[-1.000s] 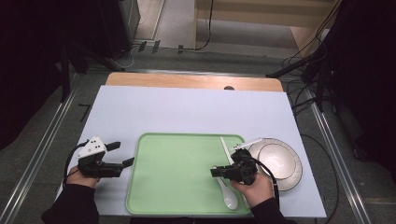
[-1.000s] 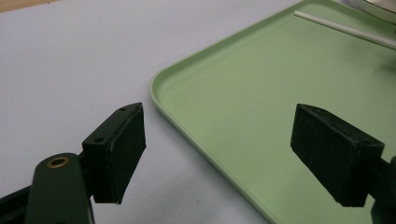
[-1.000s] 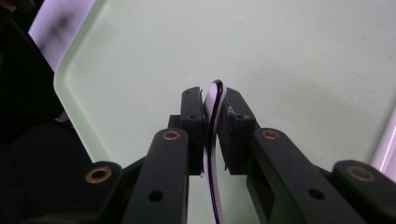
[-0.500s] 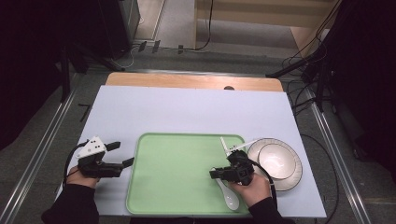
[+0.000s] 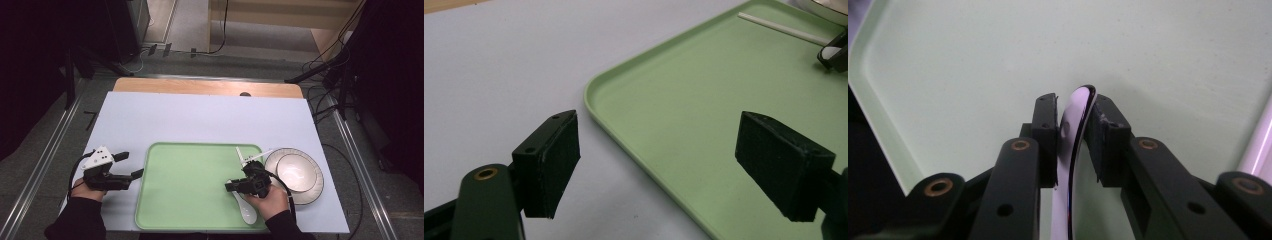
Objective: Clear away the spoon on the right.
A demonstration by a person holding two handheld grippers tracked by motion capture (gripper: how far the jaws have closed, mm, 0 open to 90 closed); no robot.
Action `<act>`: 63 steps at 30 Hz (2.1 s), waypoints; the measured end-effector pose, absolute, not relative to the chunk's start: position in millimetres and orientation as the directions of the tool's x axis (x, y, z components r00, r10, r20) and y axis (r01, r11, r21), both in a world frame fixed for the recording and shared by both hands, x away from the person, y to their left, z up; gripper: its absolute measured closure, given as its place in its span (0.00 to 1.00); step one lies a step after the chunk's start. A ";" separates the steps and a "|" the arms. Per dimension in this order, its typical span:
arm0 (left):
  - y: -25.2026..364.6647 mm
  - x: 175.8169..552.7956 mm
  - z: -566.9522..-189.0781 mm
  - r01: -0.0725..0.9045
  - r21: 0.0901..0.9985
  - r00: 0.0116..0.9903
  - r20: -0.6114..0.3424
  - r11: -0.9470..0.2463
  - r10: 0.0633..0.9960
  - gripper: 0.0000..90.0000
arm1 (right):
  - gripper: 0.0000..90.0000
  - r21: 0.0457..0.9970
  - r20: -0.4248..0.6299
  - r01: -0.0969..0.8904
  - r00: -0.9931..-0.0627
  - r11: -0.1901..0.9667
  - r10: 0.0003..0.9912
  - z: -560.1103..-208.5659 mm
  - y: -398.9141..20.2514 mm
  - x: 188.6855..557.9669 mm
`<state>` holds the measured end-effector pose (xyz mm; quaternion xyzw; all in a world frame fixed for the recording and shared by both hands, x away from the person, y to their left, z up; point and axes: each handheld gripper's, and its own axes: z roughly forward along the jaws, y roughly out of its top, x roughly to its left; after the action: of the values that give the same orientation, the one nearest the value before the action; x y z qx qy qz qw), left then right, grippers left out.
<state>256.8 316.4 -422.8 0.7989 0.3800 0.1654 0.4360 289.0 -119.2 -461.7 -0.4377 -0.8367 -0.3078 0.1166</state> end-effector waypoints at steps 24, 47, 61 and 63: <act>316.3 256.7 -422.8 0.461 0.824 0.658 -0.068 -0.330 0.750 0.20 | 0.54 0.459 0.442 0.782 -0.613 0.422 0.656 -457.5 -123.2 292.9; 316.3 256.7 -422.8 0.463 0.822 0.656 -0.066 -0.332 0.752 0.20 | 0.40 0.562 0.447 0.760 -0.611 0.327 0.654 -422.0 -160.9 292.9; 316.2 256.6 -422.7 0.462 0.822 0.657 -0.066 -0.333 0.751 0.20 | 0.39 0.598 0.434 0.752 -0.595 0.279 0.676 -405.0 -190.8 292.7; 316.2 256.7 -422.8 0.462 0.822 0.658 -0.065 -0.334 0.750 0.20 | 0.38 0.599 0.431 0.753 -0.590 0.273 0.683 -403.4 -195.4 293.3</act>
<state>256.7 316.2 -422.8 0.7997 0.3790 0.1658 0.4352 293.3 -195.4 -403.4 -0.4507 -0.7967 -0.4004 0.0437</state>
